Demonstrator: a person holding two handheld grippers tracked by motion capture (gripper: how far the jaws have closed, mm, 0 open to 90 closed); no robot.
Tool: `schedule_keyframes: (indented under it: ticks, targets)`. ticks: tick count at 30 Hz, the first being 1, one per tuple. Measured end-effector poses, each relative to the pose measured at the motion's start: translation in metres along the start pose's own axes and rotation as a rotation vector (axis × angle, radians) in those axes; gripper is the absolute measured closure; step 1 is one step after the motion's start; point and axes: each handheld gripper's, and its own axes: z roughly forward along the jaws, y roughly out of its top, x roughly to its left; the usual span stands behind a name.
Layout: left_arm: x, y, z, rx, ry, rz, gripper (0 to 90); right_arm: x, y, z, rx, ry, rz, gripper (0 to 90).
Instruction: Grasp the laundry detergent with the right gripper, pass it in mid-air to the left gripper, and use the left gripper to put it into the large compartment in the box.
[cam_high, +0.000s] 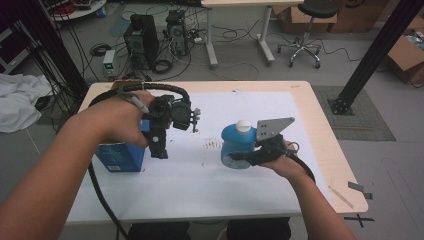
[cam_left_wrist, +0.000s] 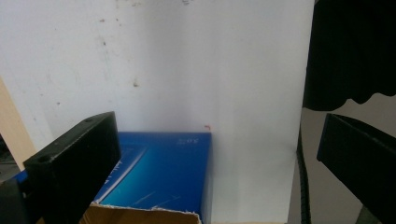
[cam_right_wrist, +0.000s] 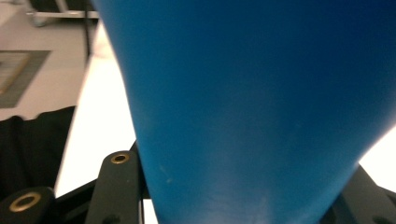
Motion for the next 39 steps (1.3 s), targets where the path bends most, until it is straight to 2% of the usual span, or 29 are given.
schedule_keyframes:
  ticks: [1,2,3,4,14,24,39]
  targets:
    - [0.0,0.001,0.001,0.003,0.003,0.0,0.1,0.0,0.0,0.0,0.0,0.0,0.0,47.4]
    - [0.0,0.002,0.001,0.006,0.002,0.002,0.0,0.001,0.002,0.002,-0.001,0.044,-0.006,47.4]
    - [0.0,0.003,0.001,0.004,0.0,0.001,0.0,0.001,0.002,0.002,-0.001,0.044,-0.006,47.4]
    - [0.0,0.005,0.002,0.001,-0.002,0.005,0.1,0.003,0.003,0.006,0.002,0.07,-0.014,47.3]
    - [-0.002,0.014,0.004,-0.011,-0.015,0.016,0.1,0.012,0.013,0.029,-0.011,0.132,-0.051,47.3]
    - [-0.005,0.026,0.006,-0.027,-0.025,0.036,0.0,0.019,0.026,0.054,-0.01,0.159,-0.08,47.3]
    - [-0.006,0.035,0.018,-0.075,-0.052,0.034,0.1,0.025,0.027,0.081,-0.023,0.169,-0.086,47.2]
